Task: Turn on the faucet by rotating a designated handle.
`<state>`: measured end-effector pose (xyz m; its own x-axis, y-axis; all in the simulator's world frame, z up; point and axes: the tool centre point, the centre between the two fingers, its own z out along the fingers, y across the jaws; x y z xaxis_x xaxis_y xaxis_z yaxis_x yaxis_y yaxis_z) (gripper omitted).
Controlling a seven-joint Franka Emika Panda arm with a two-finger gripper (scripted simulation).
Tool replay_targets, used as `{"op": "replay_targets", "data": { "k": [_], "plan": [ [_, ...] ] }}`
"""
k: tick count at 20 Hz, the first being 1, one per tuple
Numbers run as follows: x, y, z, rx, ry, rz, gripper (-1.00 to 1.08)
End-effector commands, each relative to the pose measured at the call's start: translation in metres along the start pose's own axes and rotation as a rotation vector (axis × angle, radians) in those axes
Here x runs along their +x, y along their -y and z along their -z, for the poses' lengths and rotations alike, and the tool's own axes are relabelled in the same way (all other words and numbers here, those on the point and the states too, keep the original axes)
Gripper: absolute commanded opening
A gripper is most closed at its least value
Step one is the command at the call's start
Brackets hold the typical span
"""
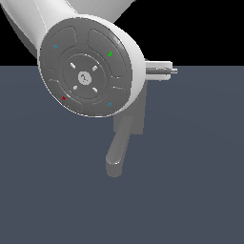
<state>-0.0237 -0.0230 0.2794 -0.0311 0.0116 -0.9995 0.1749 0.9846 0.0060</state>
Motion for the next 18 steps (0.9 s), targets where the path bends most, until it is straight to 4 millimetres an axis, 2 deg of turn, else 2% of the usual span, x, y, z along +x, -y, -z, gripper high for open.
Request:
{"op": "replay_targets", "data": {
  "k": [1,12,13,18],
  "plan": [
    [-0.003,0.016,-0.004,0.012,0.010,-0.002,-1.00],
    [-0.004,0.055,-0.007,0.018,0.031,-0.004,-1.00],
    [0.003,0.056,0.001,0.047,0.043,-0.043,-1.00],
    [0.012,0.067,-0.001,0.041,0.041,-0.035,-1.00]
  ]
}}
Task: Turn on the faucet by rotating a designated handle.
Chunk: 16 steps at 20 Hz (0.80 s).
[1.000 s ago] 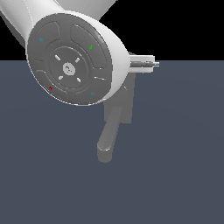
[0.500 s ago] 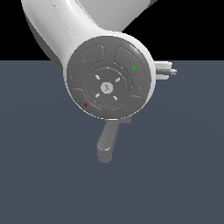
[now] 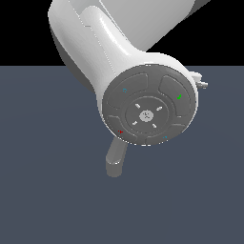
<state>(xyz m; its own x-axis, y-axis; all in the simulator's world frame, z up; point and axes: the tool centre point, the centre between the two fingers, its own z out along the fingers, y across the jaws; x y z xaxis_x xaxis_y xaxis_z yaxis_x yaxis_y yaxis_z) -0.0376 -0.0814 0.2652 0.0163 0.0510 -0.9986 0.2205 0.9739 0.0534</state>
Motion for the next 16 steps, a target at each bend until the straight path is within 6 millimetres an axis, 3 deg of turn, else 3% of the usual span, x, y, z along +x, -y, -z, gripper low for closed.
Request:
{"op": "replay_targets", "data": {
  "k": [1,16],
  "plan": [
    [0.000,0.009,-0.005,-0.006,0.002,0.015,-1.00],
    [0.025,0.041,-0.011,-0.025,-0.005,0.039,-1.00]
  ]
}}
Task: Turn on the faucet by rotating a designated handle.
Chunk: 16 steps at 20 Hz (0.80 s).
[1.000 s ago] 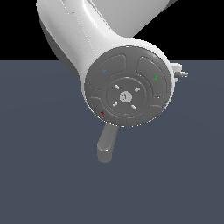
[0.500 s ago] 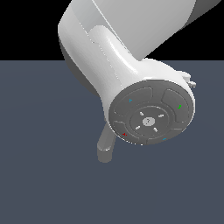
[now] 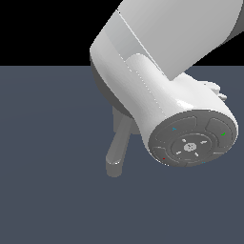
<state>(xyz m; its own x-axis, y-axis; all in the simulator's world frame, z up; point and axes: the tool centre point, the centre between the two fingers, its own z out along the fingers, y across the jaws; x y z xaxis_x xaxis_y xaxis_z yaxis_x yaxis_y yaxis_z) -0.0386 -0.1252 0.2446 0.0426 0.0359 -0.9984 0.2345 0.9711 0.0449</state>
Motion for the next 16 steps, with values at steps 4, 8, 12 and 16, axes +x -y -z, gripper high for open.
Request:
{"op": "replay_targets", "data": {
  "k": [4,8,12,16],
  "plan": [
    [0.008,0.001,-0.002,-0.034,-0.026,0.026,-1.00],
    [0.019,0.005,-0.002,-0.035,-0.028,0.028,-1.00],
    [0.031,0.009,-0.002,-0.037,-0.029,0.029,-1.00],
    [0.042,0.013,-0.002,-0.038,-0.030,0.030,-1.00]
  ]
}}
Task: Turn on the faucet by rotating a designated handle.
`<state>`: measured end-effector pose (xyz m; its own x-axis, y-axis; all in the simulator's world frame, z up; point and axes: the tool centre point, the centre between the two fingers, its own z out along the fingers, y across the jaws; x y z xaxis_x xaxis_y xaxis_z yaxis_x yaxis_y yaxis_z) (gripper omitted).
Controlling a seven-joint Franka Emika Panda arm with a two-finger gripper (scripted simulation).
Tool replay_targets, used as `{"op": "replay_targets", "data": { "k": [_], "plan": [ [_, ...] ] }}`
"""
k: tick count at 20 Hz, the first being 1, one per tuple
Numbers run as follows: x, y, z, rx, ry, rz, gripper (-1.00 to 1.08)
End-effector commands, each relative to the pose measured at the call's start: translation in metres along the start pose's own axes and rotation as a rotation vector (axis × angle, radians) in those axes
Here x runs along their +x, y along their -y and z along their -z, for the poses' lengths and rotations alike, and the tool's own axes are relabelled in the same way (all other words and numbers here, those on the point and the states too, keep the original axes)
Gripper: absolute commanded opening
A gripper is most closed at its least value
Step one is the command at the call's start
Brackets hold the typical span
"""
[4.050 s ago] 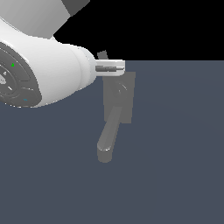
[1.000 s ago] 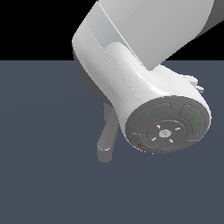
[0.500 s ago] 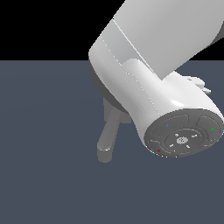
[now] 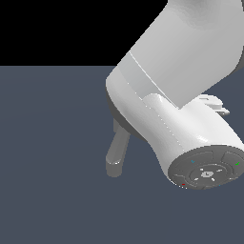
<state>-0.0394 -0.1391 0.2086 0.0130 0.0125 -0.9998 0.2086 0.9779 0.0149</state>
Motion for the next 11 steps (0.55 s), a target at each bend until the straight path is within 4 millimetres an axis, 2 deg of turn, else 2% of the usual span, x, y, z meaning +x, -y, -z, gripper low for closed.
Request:
{"op": "replay_targets", "data": {
  "k": [1,11],
  "plan": [
    [0.010,-0.002,-0.001,-0.011,-0.007,0.001,-1.00],
    [0.037,0.005,-0.001,-0.015,-0.010,0.004,-1.00]
  ]
}}
